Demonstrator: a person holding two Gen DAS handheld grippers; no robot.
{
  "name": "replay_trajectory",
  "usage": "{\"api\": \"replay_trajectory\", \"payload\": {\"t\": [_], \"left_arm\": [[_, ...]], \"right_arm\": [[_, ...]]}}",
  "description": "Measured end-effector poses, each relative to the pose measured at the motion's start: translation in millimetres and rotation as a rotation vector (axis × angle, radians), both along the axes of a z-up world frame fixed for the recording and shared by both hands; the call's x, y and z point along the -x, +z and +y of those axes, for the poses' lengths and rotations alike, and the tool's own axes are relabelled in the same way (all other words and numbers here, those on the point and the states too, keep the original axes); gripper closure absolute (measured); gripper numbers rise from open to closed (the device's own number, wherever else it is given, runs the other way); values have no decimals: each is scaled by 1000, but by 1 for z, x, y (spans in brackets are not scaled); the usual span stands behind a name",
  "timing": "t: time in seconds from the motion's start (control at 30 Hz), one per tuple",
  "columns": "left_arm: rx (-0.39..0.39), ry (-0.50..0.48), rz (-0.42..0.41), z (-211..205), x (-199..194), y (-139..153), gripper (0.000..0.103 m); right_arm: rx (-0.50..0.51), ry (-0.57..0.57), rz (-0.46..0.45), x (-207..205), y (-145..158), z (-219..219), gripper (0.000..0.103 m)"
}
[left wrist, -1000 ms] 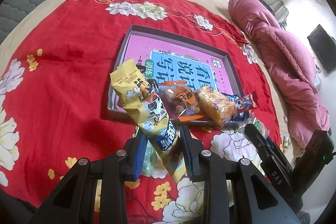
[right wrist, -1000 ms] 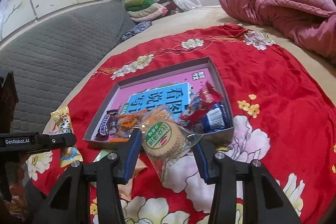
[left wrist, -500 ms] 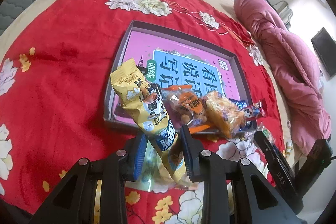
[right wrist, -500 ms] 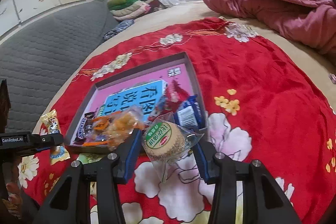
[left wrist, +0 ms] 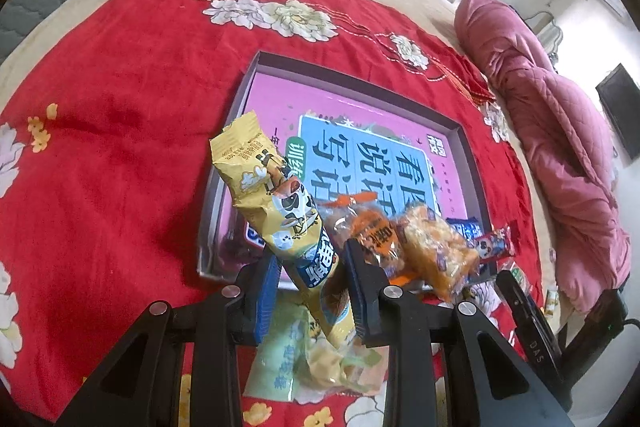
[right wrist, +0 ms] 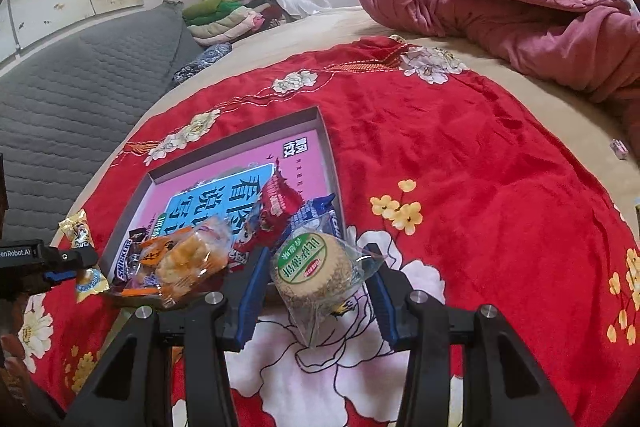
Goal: Organize snacks
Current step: 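Lower the cookie packet and yellow bar into the box and open both grippers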
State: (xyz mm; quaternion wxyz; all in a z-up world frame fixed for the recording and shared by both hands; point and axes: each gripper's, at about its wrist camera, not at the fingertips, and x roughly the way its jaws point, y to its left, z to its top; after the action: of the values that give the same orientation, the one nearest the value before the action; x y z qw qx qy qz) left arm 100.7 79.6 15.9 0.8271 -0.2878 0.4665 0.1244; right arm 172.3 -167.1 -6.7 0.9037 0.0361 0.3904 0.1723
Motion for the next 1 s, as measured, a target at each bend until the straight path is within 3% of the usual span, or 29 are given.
{"api": "replay_trajectory", "payload": {"t": [0.47,1.0], "left_arm": [[-29,1,-6,12,-16,-8,71],[-22,-9,7,11,-21,-18,71]], "right_arm": [[66,28,-63,-14,-3,15,55],[65,82,-76,-20,-11,31,55]]}}
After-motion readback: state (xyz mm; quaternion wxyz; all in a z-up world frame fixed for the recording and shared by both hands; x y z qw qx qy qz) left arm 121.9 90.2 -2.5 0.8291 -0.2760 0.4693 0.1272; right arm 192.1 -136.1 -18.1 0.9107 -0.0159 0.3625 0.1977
